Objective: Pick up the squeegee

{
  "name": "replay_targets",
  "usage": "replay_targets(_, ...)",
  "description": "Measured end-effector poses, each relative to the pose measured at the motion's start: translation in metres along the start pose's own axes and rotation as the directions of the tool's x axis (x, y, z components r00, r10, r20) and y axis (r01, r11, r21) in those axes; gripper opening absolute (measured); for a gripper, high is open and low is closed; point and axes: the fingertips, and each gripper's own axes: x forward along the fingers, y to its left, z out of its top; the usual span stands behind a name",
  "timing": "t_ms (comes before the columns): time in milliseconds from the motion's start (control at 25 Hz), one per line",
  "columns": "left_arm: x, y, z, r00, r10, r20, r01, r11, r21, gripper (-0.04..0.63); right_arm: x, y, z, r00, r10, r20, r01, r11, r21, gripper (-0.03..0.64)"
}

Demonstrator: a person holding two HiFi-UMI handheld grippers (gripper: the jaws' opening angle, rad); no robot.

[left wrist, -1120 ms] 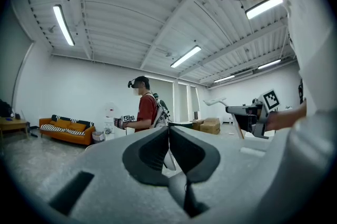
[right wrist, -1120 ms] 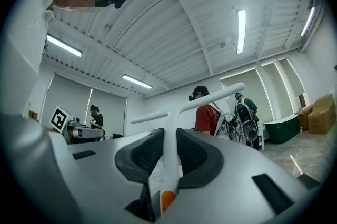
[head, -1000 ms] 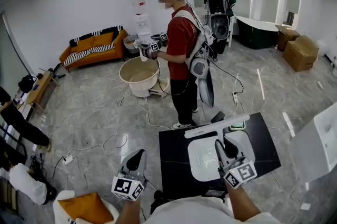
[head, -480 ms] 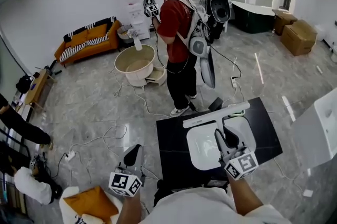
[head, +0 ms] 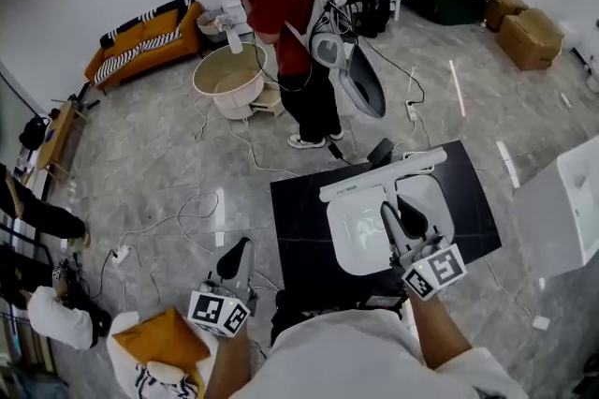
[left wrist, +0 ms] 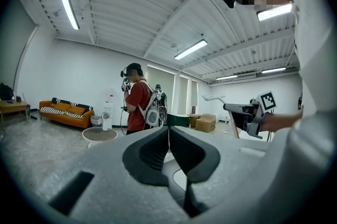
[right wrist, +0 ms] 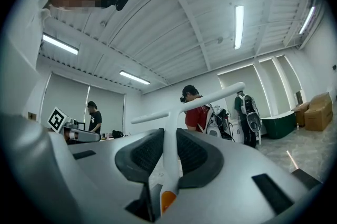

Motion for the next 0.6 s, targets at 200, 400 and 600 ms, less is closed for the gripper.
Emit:
replay_targets(200, 0.001, 0.000, -0.004, 1.000, -0.008, -0.006, 0.008, 1.000, -0.013, 0.017, 0.003, 0.000, -0.007, 1.000, 0.006, -0.027, -0.006, 1.000, 0.009, 0.080)
replay_targets(400, 0.003, -0.002, -0.017, 1.000, -0.010, -0.027, 0.009, 0.999, -0.049, 0.017, 0.006, -0.002, -0.016, 0.998, 0.010, -0.056, -0.008, 1.000, 0.022, 0.080)
replay_targets(600, 0.009, 0.006, -0.028, 0.999, -0.017, -0.034, 0.015, 0.998, -0.063, 0.017, 0.018, -0.005, -0.030, 0.997, 0.007, -0.079, -0.004, 0.999, 0.032, 0.080)
